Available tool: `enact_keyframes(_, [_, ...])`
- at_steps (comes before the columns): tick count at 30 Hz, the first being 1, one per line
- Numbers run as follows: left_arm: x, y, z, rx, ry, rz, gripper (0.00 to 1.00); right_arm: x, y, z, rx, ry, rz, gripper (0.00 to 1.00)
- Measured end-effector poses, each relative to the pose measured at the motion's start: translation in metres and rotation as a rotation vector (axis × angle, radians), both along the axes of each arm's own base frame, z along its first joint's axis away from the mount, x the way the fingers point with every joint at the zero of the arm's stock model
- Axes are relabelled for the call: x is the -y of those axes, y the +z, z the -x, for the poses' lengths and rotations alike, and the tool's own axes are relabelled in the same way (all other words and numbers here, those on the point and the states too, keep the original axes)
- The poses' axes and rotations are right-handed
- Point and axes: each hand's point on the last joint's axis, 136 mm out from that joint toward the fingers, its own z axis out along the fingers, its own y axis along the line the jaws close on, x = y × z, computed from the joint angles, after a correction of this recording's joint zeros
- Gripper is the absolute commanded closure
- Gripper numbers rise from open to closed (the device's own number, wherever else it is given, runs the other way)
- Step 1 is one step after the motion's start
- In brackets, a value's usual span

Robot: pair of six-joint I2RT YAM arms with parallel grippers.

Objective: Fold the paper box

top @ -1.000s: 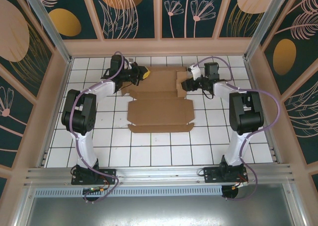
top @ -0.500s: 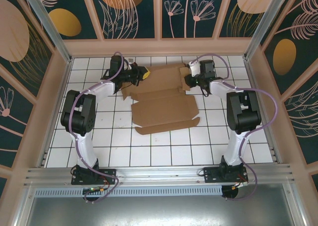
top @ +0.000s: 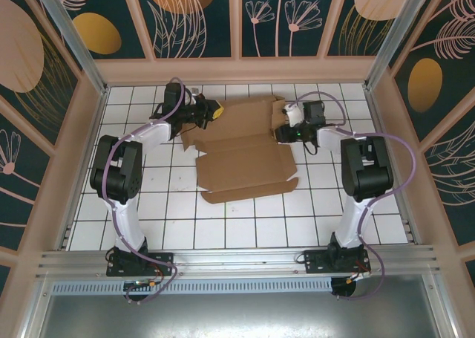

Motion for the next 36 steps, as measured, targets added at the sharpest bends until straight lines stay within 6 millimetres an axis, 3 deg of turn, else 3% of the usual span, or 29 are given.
enact_keyframes(6, [0.003, 0.006, -0.011, 0.015, -0.004, -0.005, 1.0, 0.023, 0.027, -0.004, 0.034, 0.044, -0.155, 0.45])
enact_keyframes(14, [0.005, -0.001, -0.01, 0.042, -0.022, 0.0, 1.0, 0.006, 0.045, -0.002, 0.048, 0.173, -0.27, 0.49])
enact_keyframes(18, [0.004, -0.01, 0.004, 0.082, -0.042, 0.021, 1.0, 0.003, 0.045, 0.003, 0.044, 0.192, -0.286, 0.51])
enact_keyframes(21, [0.001, -0.008, 0.016, 0.127, -0.052, 0.02, 1.0, 0.004, 0.04, 0.015, 0.049, 0.187, -0.276, 0.51])
enact_keyframes(25, [-0.003, 0.005, 0.031, 0.196, -0.066, -0.003, 1.0, 0.003, 0.04, 0.047, 0.073, 0.185, -0.249, 0.48])
enact_keyframes(32, [0.002, 0.021, 0.044, 0.302, -0.105, -0.055, 1.0, 0.0, 0.082, 0.063, 0.209, 0.226, -0.244, 0.48])
enact_keyframes(36, [0.003, 0.026, 0.049, 0.36, -0.12, -0.114, 1.0, 0.032, 0.12, 0.057, 0.333, 0.12, -0.279, 0.55])
